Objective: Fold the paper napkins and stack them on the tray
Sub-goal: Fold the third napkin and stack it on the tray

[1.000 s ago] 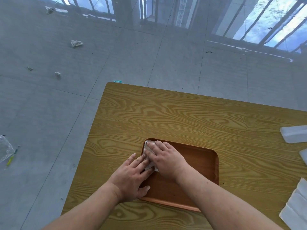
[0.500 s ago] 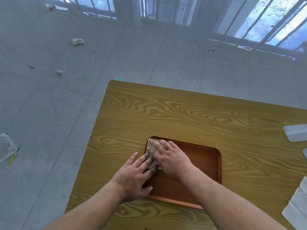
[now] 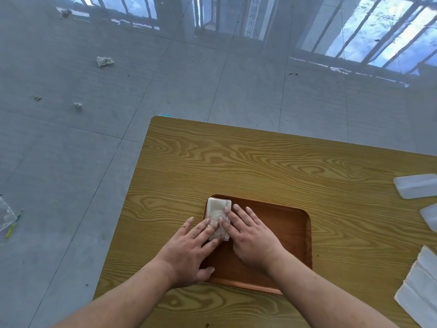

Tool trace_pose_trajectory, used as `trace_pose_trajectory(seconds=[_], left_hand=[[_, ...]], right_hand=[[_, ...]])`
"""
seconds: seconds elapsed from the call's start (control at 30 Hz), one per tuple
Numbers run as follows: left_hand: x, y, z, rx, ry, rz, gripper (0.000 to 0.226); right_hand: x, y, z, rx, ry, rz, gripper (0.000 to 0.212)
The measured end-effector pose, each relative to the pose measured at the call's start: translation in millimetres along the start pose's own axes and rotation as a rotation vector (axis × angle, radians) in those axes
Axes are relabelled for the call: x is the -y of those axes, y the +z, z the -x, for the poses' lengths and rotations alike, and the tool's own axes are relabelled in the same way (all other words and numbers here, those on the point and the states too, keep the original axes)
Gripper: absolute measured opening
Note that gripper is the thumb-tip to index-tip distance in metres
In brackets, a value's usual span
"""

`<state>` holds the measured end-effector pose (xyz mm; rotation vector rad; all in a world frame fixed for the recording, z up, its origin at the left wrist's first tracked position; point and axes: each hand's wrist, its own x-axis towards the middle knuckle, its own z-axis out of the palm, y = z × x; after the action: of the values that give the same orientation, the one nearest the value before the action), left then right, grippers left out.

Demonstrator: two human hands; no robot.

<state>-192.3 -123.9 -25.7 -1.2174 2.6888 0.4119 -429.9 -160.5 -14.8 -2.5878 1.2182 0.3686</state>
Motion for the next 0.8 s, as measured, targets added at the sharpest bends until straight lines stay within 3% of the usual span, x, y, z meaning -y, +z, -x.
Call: trace_pose_trajectory(seconds=[0.17,0.27,0.4,0.6,0.7,0.8], left_hand=[[6,-2,-2,-0.021,0.038,-0.024,0.076],[13,-6,-7,-0.105,0.029,-0.028,0.065],[24,-22,-22,-0.115,-0.22,0.065,0.067],[26,-19,-41,-0.001,-0.422,0.12,0.076],[27,-17,-40,0.009,-0.424,0.105,0.078],[28,-18,-36,-0.031,-0.299,0.024,0.077]], right_hand=[[-3,1,-5,0.062,0.025,-0.026,0.067],[-2,-1,-3,0.014,0.018,-0.022,0.065],[3,-3,-7,-0.09,0.101,-0.107,0.059],[3,-2,-20,0.008,0.197,-0.12,0.067],[3,-4,-21,-0.01,0.192,-0.089,0.069],[2,-6,-19,-0.045,0.126,-0.028,0.067]])
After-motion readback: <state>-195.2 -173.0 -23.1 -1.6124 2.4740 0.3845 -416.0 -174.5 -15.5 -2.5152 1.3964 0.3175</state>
